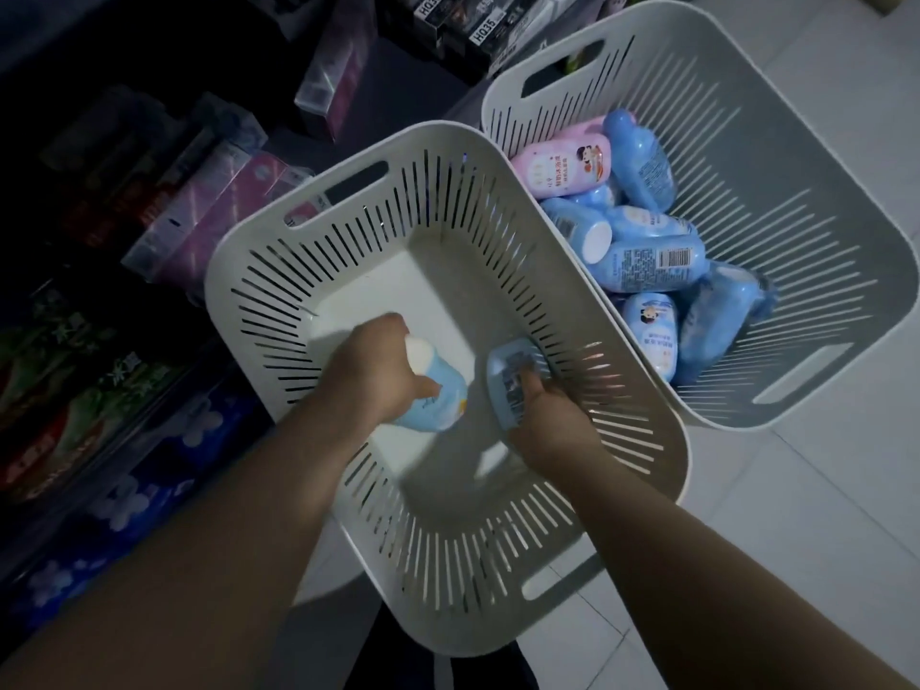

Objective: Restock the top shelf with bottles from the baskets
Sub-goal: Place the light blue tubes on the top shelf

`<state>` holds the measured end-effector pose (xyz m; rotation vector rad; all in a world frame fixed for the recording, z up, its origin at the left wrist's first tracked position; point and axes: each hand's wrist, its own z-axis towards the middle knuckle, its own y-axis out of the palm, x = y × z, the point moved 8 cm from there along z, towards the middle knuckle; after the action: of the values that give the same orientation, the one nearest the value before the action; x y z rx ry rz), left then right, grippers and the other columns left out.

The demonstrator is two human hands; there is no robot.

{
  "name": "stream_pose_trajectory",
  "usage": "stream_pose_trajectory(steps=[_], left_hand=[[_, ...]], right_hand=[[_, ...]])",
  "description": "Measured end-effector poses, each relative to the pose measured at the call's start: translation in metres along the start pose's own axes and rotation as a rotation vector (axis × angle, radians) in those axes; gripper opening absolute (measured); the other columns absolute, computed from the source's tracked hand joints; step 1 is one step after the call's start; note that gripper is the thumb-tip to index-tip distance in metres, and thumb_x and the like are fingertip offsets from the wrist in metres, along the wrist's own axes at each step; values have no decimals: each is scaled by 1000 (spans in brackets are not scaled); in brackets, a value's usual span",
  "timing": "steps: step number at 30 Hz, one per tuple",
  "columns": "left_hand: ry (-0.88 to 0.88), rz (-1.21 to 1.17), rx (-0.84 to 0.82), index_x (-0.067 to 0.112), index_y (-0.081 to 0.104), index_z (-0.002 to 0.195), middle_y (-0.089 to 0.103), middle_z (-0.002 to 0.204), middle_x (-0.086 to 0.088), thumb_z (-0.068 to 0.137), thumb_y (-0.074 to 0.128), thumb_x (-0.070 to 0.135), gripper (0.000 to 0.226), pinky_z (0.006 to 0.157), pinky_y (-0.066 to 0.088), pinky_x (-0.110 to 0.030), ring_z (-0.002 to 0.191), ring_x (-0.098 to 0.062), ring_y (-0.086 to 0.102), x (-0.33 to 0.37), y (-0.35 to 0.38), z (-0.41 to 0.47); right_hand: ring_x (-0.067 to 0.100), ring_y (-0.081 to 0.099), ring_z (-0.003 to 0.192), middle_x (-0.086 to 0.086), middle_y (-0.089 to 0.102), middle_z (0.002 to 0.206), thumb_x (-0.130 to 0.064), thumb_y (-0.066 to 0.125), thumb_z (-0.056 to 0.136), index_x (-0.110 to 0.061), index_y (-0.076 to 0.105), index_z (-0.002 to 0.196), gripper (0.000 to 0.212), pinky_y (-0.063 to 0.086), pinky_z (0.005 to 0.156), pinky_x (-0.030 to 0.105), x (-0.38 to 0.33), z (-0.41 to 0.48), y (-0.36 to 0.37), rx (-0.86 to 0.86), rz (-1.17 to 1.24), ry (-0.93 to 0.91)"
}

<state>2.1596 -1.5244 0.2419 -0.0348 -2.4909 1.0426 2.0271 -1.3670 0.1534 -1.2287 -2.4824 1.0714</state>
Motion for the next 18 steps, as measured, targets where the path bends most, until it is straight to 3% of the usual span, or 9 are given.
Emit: stream_pose_trajectory(steps=[4, 10, 14, 16, 18], left_hand=[[25, -93, 136, 15, 59, 104, 56, 97, -2, 61, 89, 27, 54, 74, 42, -24, 86, -20, 52, -4, -43, -6], [13, -199, 215, 20, 60, 97, 59, 96, 3, 56, 91, 28, 52, 74, 51, -30, 86, -19, 57, -20, -65, -10], [-1, -259, 238, 20, 61, 97, 61, 97, 1, 56, 92, 25, 52, 77, 53, -32, 87, -20, 60, -21, -83, -24], [10, -274, 268, 20, 60, 99, 60, 99, 1, 57, 91, 23, 53, 75, 52, -30, 88, -21, 59, -16, -98, -37], [30, -277, 318, 22, 57, 102, 57, 100, 3, 57, 91, 23, 56, 74, 48, -28, 88, -19, 57, -8, -117, -54]], right_hand=[[41, 31, 134, 27, 21, 147, -30, 56, 89, -22, -17, 151, 96, 26, 113, 49, 3, 12, 18, 2, -68, 105], [46, 42, 123, 34, 31, 137, -34, 53, 93, -16, -26, 147, 97, 36, 105, 50, -2, 17, 23, 87, -188, 152], [39, 46, 125, 33, 39, 138, -43, 65, 81, -9, -9, 151, 108, 35, 104, 40, -14, 7, -5, -2, 31, 110], [33, 51, 121, 19, 50, 135, -35, 72, 77, -9, 18, 147, 92, 40, 97, 35, -27, -4, -29, -40, 227, 48], [28, 54, 115, 13, 54, 130, -29, 76, 74, -9, 35, 138, 78, 40, 84, 28, -43, -20, -60, -46, 259, -23]])
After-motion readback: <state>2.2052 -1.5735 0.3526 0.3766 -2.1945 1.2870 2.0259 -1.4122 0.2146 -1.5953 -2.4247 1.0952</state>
